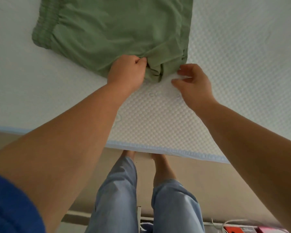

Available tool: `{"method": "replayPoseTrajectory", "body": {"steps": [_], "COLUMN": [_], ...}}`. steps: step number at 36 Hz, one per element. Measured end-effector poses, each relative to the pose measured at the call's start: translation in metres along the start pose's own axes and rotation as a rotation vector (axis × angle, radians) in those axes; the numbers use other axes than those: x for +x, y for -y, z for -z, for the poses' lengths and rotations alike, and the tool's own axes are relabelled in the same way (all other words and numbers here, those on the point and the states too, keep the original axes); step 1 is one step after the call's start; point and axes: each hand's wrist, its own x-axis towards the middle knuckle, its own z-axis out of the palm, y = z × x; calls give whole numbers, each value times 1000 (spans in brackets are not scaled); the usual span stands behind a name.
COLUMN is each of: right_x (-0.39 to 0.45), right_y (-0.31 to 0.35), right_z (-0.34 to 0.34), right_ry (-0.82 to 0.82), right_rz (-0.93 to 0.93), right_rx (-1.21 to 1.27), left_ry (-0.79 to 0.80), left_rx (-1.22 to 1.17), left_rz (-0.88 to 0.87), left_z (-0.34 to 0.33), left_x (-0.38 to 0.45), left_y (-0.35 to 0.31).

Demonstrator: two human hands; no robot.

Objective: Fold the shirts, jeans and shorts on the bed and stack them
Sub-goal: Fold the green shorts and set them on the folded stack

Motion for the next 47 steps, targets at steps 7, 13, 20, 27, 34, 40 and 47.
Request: {"method": "replayPoseTrajectory", "body": {"steps": [7,13,20,27,34,40,47], "right_x": [14,15,-18,-64,-77,-63,-34], "right_y": [21,23,15,-32,-54,-45,-34], "right_z": [-16,-10,7,13,30,33,24], "right_ry": [34,58,157,145,-84,-103,194], "right_rz": [-40,-80,-13,262,266,641,640], "right_rx": [-123,-25,6,-527,-531,-720,-1028], "left_ry": [11,9,111,7,241,174,99], "left_rx": [-29,-222,-225,229,415,308,298], "left_rz": [88,176,44,-326,-600,-664,-709], "left_z": [1,5,4,-10,-38,-34,-15], "left_x": [8,7,-15,-50,-61,-63,-60], "left_y": [-3,-7,-10,-6,2,-1,19]}}
